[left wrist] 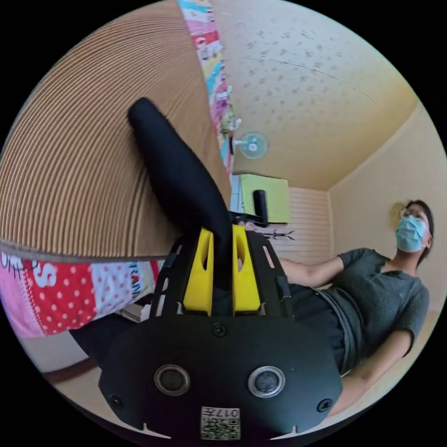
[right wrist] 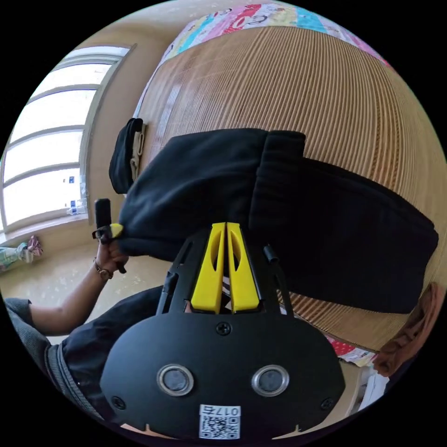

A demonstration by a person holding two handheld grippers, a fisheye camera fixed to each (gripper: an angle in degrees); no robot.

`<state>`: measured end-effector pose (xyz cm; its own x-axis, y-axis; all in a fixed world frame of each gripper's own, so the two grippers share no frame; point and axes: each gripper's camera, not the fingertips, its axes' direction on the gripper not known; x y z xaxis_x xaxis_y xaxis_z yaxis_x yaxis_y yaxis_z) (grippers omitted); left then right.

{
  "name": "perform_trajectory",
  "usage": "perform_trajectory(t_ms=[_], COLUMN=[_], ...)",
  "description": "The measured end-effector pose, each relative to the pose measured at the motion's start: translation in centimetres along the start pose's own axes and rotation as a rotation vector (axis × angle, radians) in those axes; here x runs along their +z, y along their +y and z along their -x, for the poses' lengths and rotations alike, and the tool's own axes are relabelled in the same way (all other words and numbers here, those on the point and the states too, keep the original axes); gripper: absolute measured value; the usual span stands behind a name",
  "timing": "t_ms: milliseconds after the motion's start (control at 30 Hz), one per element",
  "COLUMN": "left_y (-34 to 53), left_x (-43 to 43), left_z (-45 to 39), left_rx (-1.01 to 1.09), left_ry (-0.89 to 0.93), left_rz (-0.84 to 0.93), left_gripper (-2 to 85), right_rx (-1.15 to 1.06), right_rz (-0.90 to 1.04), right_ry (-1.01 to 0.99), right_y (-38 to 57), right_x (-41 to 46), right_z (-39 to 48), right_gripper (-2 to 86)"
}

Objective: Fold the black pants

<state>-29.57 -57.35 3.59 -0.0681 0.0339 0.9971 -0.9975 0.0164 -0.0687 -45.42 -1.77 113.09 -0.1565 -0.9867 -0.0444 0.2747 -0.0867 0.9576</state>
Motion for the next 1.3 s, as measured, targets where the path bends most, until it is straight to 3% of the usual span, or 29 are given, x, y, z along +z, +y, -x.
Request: perform_trajectory(t_ms=[67, 167, 333, 500, 600, 700, 867, 933, 1133, 1300], left_y=[-1.3, -3.6, -6.2, -7.2, -7.6, -8.5, -9.8, -10.0, -11.0, -11.4], left_x=[1.2, 4.5, 15.1, 27.4, 32.3, 32.4, 25.6, 21.9, 19.7, 22.1], left_z=[-2.9, -8.0, -14.7, -13.9, -12.0, -9.0, -2.3, 0.9, 9.0, 13.2], left_rx=[0.083, 0.199, 0.438, 0.451, 0.39, 0.262, -0.034, -0.156, -0.304, -0.317], left_ry=[0.004, -0.152, -0.363, -0.454, -0.335, -0.392, -0.538, -0.574, -0.529, -0.4], left_rz=[0.024, 0.065, 0.287, 0.59, 0.722, 0.683, 0.414, 0.286, 0.23, 0.291], left_gripper=[6.4, 6.4, 6.6, 7.2, 7.1, 9.1, 13.6, 16.1, 20.5, 19.1], right_rx=[0.064, 0.08, 0.148, 0.295, 0.491, 0.755, 0.666, 0.563, 0.383, 0.283], right_rz=[0.033, 0.09, -0.05, -0.199, -0.33, -0.334, -0.432, -0.431, -0.321, -0.177], right_ry=[-0.136, -0.342, -0.711, -0.78, -0.717, -0.523, -0.633, -0.682, -0.667, -0.624], right_y=[-1.6, -3.4, -2.0, 3.8, 10.0, 16.6, 20.5, 18.9, 9.0, 1.9], right_x=[0.3, 0.0, -5.3, -12.1, -17.2, -21.9, -27.5, -29.5, -33.9, -35.3], right_z=[0.1, 1.9, 1.3, -4.8, -9.9, -13.1, -12.5, -10.9, -5.9, -1.7], right_gripper=[0.6, 0.5, 0.6, 0.7, 0.7, 0.9, 2.5, 5.7, 21.1, 22.0])
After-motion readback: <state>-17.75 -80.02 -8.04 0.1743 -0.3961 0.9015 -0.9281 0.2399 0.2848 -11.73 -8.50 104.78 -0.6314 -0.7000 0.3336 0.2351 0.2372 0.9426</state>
